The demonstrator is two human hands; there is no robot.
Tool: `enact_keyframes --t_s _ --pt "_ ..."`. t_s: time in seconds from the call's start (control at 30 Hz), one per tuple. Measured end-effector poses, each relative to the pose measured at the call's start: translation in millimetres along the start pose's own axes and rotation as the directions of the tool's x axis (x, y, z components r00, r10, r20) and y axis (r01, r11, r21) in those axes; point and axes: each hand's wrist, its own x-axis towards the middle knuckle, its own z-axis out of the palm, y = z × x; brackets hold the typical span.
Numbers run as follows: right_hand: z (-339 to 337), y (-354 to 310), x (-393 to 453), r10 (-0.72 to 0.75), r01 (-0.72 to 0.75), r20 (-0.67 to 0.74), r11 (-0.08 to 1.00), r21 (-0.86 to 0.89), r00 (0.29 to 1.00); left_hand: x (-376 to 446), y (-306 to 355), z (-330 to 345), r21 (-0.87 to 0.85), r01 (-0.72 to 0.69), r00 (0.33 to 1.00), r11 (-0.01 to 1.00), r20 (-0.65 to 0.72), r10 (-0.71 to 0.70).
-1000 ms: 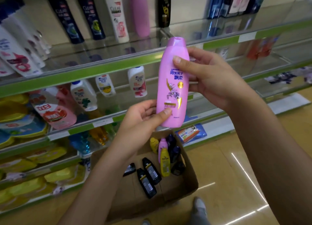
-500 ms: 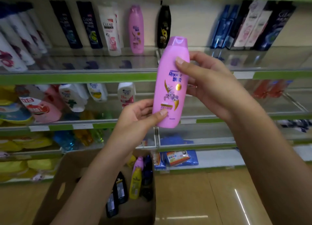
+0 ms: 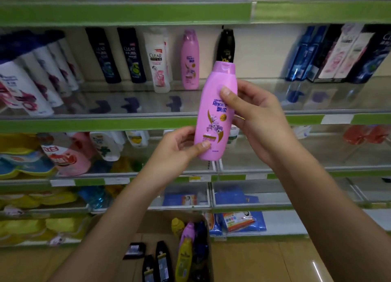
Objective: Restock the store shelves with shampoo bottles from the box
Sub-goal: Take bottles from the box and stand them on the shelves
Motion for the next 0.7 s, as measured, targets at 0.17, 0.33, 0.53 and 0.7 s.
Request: enact_keyframes --t_s 0.17,0.33,0.53,0.7 --pt "10.2 12.1 40.4 -0.033 0.032 0.002 0.999 0.025 0.999 46.1 -3.0 -27.0 0.031 -0.041 0.999 0.999 0.027 0.041" --pt "20.0 24.0 93.6 -0.08 0.078 0.041 0.996 0.044 0.996 99.6 -7.9 -47.0 0.109 -0.097 0.995 0.989 -0.012 0.098" --pt "25.0 46.4 149.1 -0.079 0.078 0.049 0.997 0.021 0.996 157.1 -19.4 -62.1 0.23 -0.077 0.994 0.97 -0.054 0.092" --pt "20.2 68.8 179.5 -0.104 0.105 0.061 0.994 -0.021 0.993 186.1 -33.7 -64.1 0.224 -0.036 0.996 0.974 -0.074 0.054"
